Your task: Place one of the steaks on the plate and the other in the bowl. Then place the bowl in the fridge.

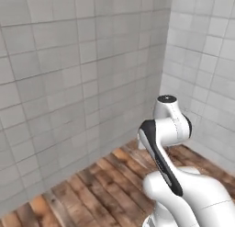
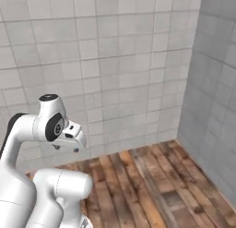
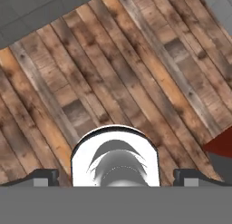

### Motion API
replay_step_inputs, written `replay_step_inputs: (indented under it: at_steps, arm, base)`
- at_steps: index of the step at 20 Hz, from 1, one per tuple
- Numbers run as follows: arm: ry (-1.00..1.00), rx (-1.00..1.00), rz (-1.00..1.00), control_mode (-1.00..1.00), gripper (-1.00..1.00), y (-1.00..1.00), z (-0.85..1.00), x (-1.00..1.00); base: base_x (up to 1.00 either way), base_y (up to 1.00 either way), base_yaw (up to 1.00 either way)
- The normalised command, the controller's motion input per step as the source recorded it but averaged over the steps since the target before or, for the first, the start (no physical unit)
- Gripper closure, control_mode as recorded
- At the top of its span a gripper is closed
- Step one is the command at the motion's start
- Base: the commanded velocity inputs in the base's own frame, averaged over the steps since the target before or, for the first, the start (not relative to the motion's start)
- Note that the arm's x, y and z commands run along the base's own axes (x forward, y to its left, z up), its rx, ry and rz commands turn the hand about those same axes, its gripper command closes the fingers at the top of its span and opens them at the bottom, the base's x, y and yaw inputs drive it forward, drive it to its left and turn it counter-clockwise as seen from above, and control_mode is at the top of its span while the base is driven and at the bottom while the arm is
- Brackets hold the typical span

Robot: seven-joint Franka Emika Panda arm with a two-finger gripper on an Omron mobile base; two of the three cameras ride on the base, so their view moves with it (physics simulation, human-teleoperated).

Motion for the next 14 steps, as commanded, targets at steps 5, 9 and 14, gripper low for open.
replay_step_inputs:
  at_steps: [5,9,14]
  arm:
    - [0.0,0.0,0.0,1.0,-1.0,0.0,0.0,0.0]
    - [0.0,0.0,0.0,1.0,-1.0,0.0,0.0,0.0]
    - [0.0,0.0,0.0,1.0,-1.0,0.0,0.0,0.0]
  base:
    - [0.61,0.2,-0.78]
    - [0.14,0.01,-0.95]
    - [0.17,0.13,-0.93]
